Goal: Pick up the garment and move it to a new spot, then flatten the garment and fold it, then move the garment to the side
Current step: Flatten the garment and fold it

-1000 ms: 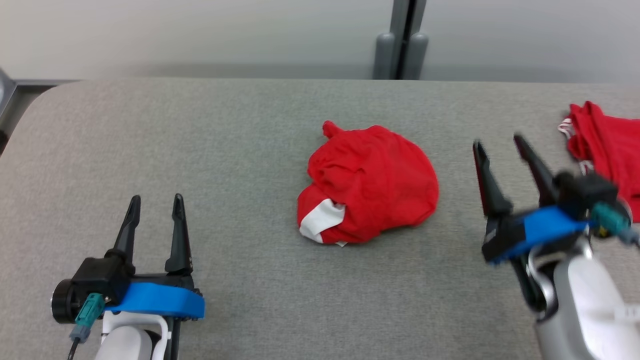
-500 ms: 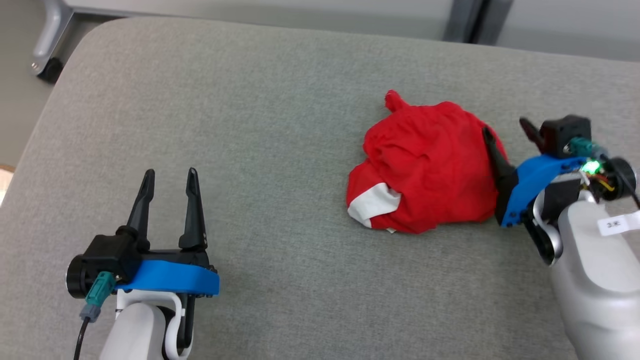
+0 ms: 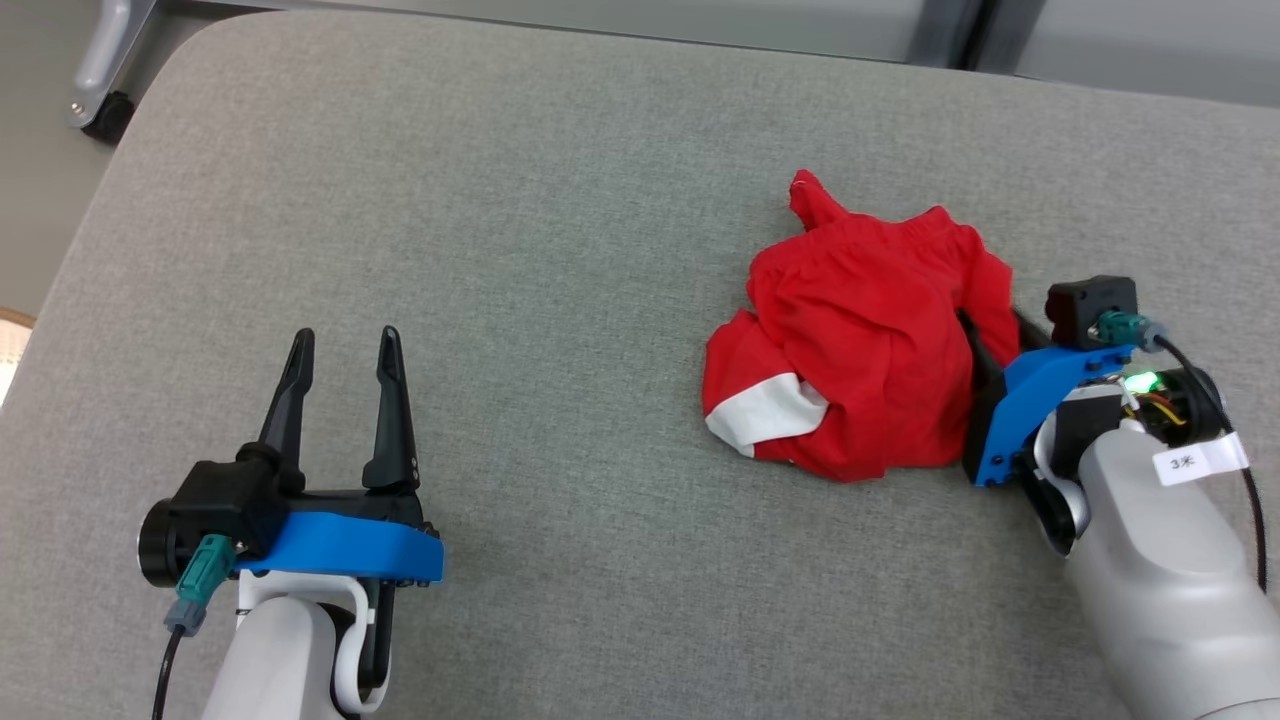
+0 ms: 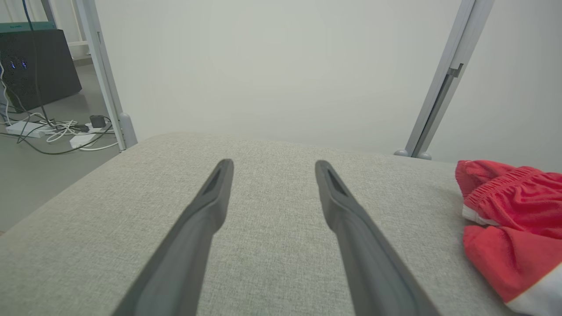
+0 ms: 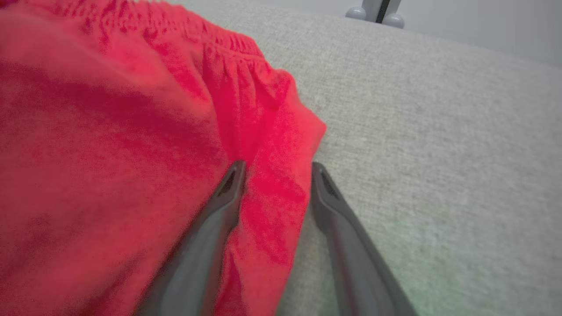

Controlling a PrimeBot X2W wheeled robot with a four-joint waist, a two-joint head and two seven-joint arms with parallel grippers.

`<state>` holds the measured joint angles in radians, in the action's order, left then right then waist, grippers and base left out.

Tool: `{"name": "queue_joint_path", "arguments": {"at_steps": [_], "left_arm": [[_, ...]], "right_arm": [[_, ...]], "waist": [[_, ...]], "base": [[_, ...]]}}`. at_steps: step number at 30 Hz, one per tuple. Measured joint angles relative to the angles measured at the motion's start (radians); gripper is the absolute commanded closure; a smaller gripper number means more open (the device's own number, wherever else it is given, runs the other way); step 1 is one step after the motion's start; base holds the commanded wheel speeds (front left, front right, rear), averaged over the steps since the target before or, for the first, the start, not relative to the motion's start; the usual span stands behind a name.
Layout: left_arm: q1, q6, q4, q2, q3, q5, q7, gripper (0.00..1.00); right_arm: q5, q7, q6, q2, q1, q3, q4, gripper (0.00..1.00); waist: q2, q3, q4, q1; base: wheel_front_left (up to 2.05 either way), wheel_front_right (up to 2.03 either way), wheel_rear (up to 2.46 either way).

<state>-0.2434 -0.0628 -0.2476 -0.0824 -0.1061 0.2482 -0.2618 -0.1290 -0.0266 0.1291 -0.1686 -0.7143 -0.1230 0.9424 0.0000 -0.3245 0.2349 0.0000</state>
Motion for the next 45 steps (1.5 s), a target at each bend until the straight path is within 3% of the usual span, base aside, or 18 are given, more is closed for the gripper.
{"name": "queue_joint_path", "arguments": {"at_steps": [6,14,19,24,36,45], "left_arm": [[0.001,-0.010,-0.010,0.006,0.018,-0.016,0.000,0.00],[0.024,-0.021,-0.014,0.004,0.042,-0.030,0.000,0.00],[0.041,-0.026,-0.012,0.004,0.054,-0.038,0.000,0.00],[0.061,-0.026,-0.016,0.006,0.058,-0.042,0.000,0.00],[0.093,-0.032,-0.005,0.007,0.068,-0.046,0.000,0.00],[0.085,-0.035,-0.003,0.014,0.072,-0.046,0.000,0.00]], "right_arm": [[-0.050,-0.095,0.002,0.006,-0.001,-0.013,0.039,1.00],[-0.121,-0.197,0.002,-0.112,0.029,0.065,0.033,1.00],[-0.136,-0.222,0.001,-0.165,0.067,0.107,-0.039,1.00],[-0.144,-0.230,0.001,-0.119,0.129,0.086,-0.183,1.00],[-0.122,-0.109,0.001,0.043,0.398,-0.260,-0.586,1.00],[-0.092,-0.077,0.001,0.068,0.521,-0.488,-0.611,1.00]], "waist": [[0.0000,0.025,-0.028,0.0000],[0.0000,0.080,-0.083,0.0000],[0.0000,0.111,-0.111,0.0000],[0.0000,0.143,-0.125,0.0000],[0.0000,0.178,-0.098,-0.0003],[0.0000,0.153,-0.073,-0.0002]], "base": [[0.00,0.00,0.00],[0.00,0.00,0.00],[0.00,0.00,0.00],[0.00,0.00,0.00],[0.00,0.00,0.00],[0.00,0.00,0.00]]}}
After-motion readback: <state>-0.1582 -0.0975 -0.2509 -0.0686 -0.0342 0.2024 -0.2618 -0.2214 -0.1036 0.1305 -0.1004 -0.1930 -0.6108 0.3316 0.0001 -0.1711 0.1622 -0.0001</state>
